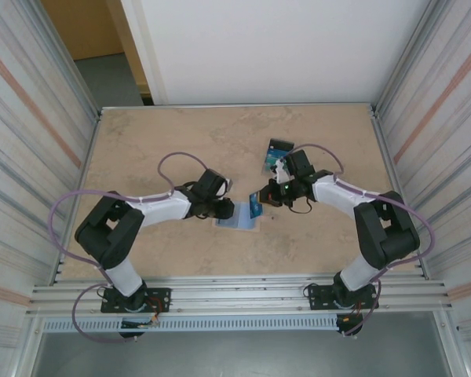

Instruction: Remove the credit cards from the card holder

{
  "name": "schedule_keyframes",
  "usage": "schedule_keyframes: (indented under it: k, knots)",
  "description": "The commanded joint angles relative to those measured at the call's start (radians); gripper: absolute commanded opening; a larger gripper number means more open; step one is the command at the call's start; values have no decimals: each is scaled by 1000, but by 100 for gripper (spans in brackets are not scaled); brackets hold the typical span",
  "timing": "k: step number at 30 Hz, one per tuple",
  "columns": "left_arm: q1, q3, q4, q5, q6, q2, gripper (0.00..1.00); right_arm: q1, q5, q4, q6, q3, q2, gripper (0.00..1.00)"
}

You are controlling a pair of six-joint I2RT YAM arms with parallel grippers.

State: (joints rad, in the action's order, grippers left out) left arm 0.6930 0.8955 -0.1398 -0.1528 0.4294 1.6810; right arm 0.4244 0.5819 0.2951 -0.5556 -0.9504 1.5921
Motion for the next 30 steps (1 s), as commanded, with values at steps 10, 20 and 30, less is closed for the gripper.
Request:
schedule_keyframes:
  k: [10, 20, 30]
  knots:
    - [-7, 3, -70, 62, -18, -242, 49, -14, -353, 293, 510, -333, -23, 0]
    - [-14, -59, -102, 152, -5, -395, 99, -39, -499, 121, 902, -367, 22, 0]
    - [-39, -137, -129, 234, 23, -521, 99, -109, -485, 125, 1154, -502, 187, 0]
